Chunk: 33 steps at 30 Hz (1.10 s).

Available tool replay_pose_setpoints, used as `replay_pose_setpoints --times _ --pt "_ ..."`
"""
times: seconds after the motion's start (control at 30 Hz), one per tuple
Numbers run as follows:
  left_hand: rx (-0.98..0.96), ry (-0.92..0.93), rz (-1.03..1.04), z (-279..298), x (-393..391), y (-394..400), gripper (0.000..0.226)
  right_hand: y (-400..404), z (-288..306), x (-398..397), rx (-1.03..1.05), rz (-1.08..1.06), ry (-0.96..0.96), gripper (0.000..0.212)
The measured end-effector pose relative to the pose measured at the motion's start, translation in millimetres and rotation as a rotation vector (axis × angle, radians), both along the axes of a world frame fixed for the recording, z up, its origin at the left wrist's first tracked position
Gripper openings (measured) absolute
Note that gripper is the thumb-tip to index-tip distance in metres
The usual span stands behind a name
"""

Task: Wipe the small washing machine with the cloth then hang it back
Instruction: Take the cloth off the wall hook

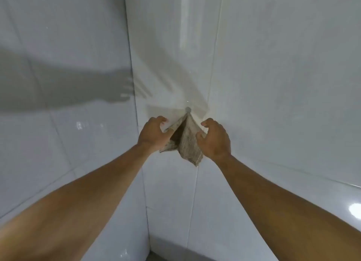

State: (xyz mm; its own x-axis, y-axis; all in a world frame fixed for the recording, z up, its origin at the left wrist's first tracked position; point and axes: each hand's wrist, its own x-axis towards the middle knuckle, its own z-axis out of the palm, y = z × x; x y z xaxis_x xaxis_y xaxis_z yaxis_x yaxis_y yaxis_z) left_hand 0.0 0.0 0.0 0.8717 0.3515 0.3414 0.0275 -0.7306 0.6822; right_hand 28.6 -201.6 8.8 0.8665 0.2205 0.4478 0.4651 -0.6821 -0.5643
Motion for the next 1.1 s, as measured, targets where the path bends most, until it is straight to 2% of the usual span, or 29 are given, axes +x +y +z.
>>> replay_pose_setpoints --times 0.13,0.3,0.37,0.5,0.63,0.7,0.77,0.93,1.03,1.1 --pt "0.024 0.057 -0.013 1.5 30.1 -2.8 0.044 29.3 2.5 19.6 -0.009 -0.157 0.021 0.037" --pt "0.062 0.065 0.002 -5.2 52.4 5.3 0.017 49.1 -3.3 33.0 -0.089 -0.306 0.081 0.021" --pt "0.049 0.014 -0.006 -5.3 54.2 8.3 0.011 49.7 -2.6 35.8 -0.077 -0.316 0.079 0.017" --pt "-0.009 -0.143 -0.025 11.9 48.3 15.2 0.012 41.6 13.2 34.1 0.014 -0.292 -0.051 0.011" --pt "-0.052 -0.247 -0.087 46.1 32.8 22.2 0.011 25.3 33.0 33.9 0.142 -0.131 -0.140 0.012" --pt "-0.032 -0.272 -0.156 64.0 20.6 23.4 0.011 14.7 46.1 29.4 0.279 -0.035 -0.026 0.016" --pt "-0.018 -0.257 -0.230 78.6 7.6 21.1 0.010 3.3 57.1 20.6 0.410 0.050 0.195 0.013" --pt "-0.016 -0.163 -0.377 99.4 -30.4 1.1 0.010 -20.3 67.7 -21.6 0.599 0.376 0.624 0.026" --pt "-0.042 -0.120 -0.449 100.8 -60.3 -16.9 0.015 -35.5 67.8 -54.5 0.524 0.538 0.654 0.044" --pt "-0.081 -0.098 -0.488 96.7 -81.2 -27.4 0.016 -47.9 67.4 -74.3 0.465 0.559 0.619 0.037"
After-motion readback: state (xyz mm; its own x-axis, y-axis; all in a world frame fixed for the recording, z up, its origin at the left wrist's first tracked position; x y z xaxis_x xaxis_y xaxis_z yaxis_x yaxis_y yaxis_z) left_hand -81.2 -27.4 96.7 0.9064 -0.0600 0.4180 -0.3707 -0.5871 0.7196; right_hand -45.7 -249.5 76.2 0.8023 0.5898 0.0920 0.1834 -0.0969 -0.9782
